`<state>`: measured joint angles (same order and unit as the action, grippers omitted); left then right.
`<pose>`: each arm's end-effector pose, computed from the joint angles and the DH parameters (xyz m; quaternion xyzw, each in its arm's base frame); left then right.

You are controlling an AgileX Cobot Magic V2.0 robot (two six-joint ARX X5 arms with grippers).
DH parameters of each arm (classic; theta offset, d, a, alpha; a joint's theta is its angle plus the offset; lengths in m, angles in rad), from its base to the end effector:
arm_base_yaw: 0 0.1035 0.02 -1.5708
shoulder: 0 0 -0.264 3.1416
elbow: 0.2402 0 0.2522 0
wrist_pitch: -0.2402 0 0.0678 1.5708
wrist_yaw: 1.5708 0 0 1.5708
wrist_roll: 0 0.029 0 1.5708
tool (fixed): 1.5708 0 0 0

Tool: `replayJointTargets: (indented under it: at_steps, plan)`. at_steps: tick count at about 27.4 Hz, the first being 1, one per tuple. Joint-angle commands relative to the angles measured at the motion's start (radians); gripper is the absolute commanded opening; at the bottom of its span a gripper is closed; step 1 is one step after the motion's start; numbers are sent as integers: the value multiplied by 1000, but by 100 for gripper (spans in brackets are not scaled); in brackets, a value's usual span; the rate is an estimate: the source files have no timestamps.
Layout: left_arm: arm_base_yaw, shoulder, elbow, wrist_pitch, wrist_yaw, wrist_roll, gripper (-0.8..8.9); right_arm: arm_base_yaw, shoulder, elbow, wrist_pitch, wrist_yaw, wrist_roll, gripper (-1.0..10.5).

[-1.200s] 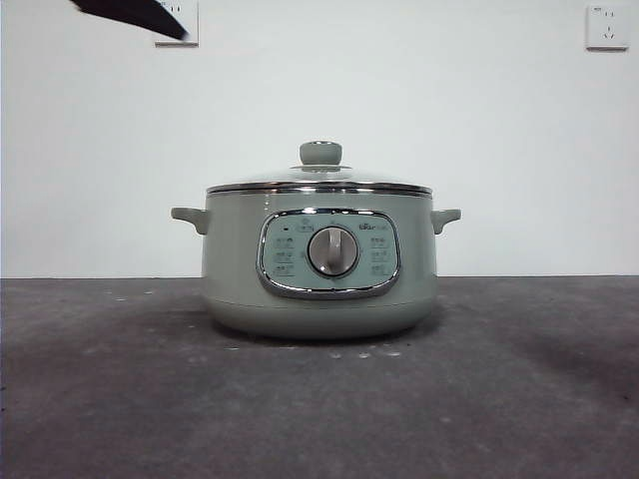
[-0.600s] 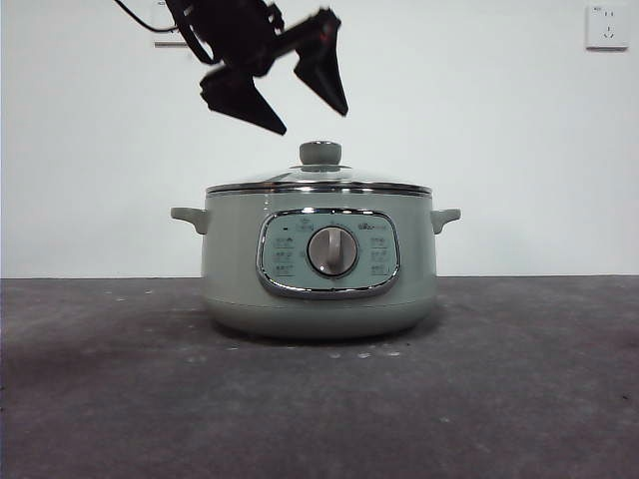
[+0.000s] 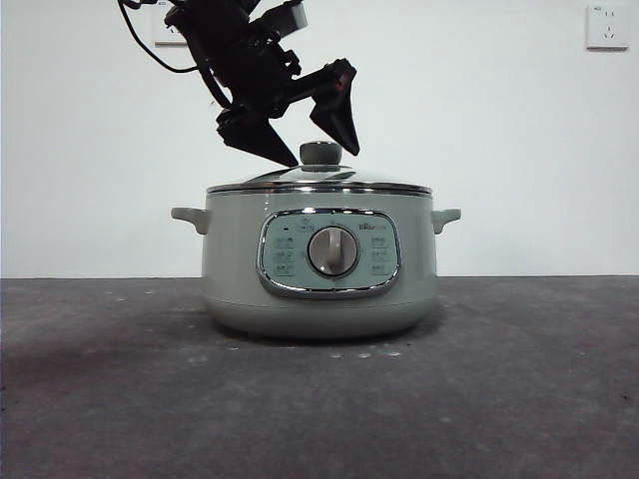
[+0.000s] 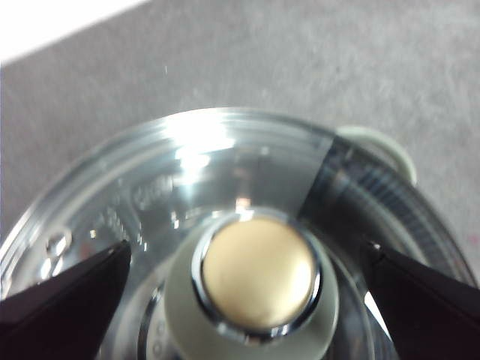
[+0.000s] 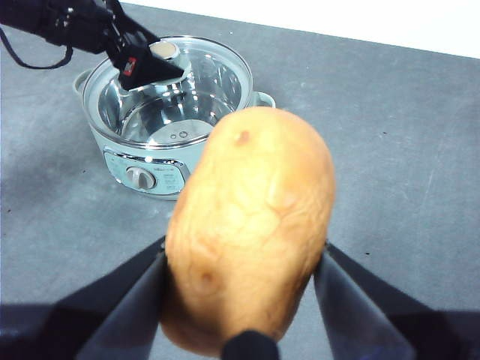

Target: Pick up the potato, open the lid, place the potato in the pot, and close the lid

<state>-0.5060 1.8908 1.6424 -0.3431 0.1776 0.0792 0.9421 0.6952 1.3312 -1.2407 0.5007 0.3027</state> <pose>0.3782 -0.2154 0.2983 0.0833 0.2746 -0.3318 0.8987 0.0438 0.0366 0.4134 -0.0540 0.2525 0.1729 0.9505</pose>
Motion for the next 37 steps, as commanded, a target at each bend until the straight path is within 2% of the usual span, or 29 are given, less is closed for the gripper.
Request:
replayJointTargets:
  at_steps: [1,4,7,11,14,18,22,30,37]
  plan:
    - [-5,11,3,2,0,10,655,0,-2,2,3,16,0,-11]
    - [-5,11,3,-8,0,10,648,0,-2,2,-6,17,0,-11]
    - [-5,11,3,-12,1,6,487,0,-2,2,-8,17,1,-11]
    - [-5,11,3,-36,2,7,455,0,-2,2,-13,17,1,-11]
    - [-5,11,3,-34,5,4,241,0,-2,2,-16,17,1,-11]
    - [-5,11,3,-29,5,2,202,0,-2,2,-18,16,1,-11]
    - [-5,11,3,-30,5,0,-14,0,-2,2,-25,16,1,-11]
    - [5,-6,3,2,5,0,-9,0,-2,2,-26,16,6,-11]
    - [11,-94,3,20,5,1,-8,0,-2,1,-26,16,8,-11]
